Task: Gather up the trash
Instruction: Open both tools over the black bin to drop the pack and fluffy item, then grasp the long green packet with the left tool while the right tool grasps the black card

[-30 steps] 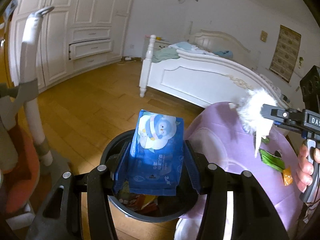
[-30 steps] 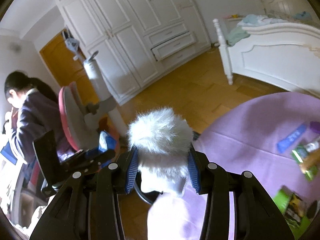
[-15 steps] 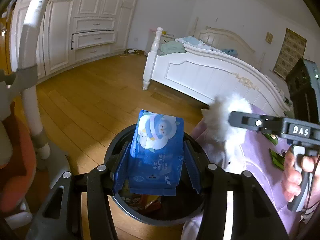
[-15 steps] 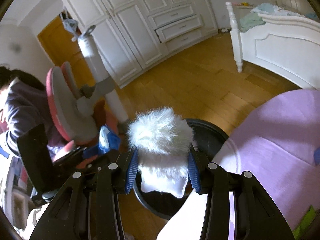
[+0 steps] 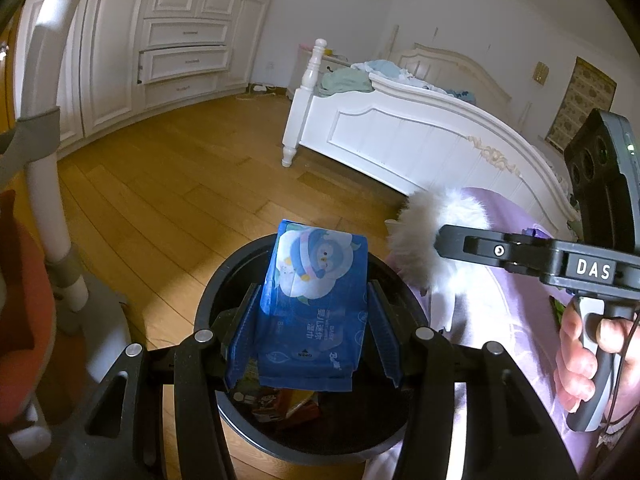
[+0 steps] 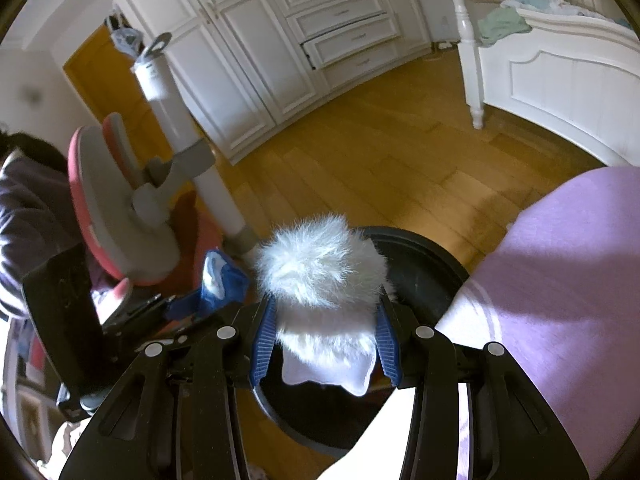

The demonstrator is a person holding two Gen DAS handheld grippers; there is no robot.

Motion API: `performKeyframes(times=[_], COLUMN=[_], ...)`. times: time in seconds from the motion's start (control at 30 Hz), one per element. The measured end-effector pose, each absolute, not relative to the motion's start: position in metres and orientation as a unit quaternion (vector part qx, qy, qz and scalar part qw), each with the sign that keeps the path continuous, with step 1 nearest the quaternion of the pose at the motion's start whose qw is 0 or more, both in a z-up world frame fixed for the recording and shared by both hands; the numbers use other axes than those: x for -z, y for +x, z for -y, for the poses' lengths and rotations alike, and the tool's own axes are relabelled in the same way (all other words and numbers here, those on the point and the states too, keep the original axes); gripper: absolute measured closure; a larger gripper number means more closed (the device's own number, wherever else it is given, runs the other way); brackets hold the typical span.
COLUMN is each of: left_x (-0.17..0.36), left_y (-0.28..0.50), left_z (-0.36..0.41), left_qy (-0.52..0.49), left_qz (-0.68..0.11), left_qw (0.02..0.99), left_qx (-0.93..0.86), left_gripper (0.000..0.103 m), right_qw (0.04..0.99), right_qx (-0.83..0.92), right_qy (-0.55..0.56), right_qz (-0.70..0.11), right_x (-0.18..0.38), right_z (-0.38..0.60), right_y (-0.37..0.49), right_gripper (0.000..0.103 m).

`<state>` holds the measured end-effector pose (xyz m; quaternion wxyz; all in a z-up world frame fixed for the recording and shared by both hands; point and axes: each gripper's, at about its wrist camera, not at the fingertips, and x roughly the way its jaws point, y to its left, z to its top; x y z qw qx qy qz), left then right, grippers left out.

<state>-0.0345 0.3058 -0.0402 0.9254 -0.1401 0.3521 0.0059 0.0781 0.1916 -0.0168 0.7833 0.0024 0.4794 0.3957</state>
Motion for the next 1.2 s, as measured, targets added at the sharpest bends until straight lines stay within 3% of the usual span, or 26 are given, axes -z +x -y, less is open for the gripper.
performKeyframes(times=[0.07,0.1,0.13,0.2,0.27,0.33,0.77,0.97,1.2], left_x=[0.042,0.042,0.042,0.042,0.041,0.039,0.014,0.008,0.007], left_y=[-0.032,-0.031,-0.030,-0.029,-0.029,-0.031,-0.033,-0.023,-0.018], left_z=[-0.305,-0.305,-0.304,-0.302,-0.301,-0.301,-0.252,-0.188,-0.083], left_qy=[-0.139,-0.136,-0.134,-0.132,-0.133,-0.133,-0.094,-0.057,0.067], left_qz=[-0.355,-0.358,-0.359,-0.363,-0.363,-0.358,-0.353,-0.359,-0.363], left_qw=[0.924,0.924,0.924,0.922,0.922,0.924,0.930,0.926,0.902], left_qx=[-0.004,-0.004,-0.005,-0.007,-0.010,-0.014,0.027,0.100,0.225], left_gripper=[0.050,0.049,0.049,0.048,0.035,0.032,0.030,0.030,0.026], right_qw=[0.782,0.780,0.781,0.787,0.788,0.789,0.806,0.829,0.859], right_qx=[-0.396,-0.396,-0.395,-0.394,-0.396,-0.397,-0.391,-0.359,-0.298], right_qy=[0.002,0.002,0.004,0.006,0.004,0.006,0.047,0.062,0.083], right_qz=[-0.482,-0.483,-0.483,-0.475,-0.471,-0.468,-0.442,-0.424,-0.408], right_x=[0.019,0.019,0.019,0.016,0.013,0.010,-0.014,-0.025,-0.031], right_z=[-0.191,-0.192,-0.192,-0.190,-0.190,-0.187,-0.116,-0.043,0.083], right_y=[0.079,0.079,0.079,0.079,0.078,0.078,0.065,0.067,0.076], right_gripper=[0.059,0.054,0.042,0.036,0.036,0.036,0.036,0.036,0.036])
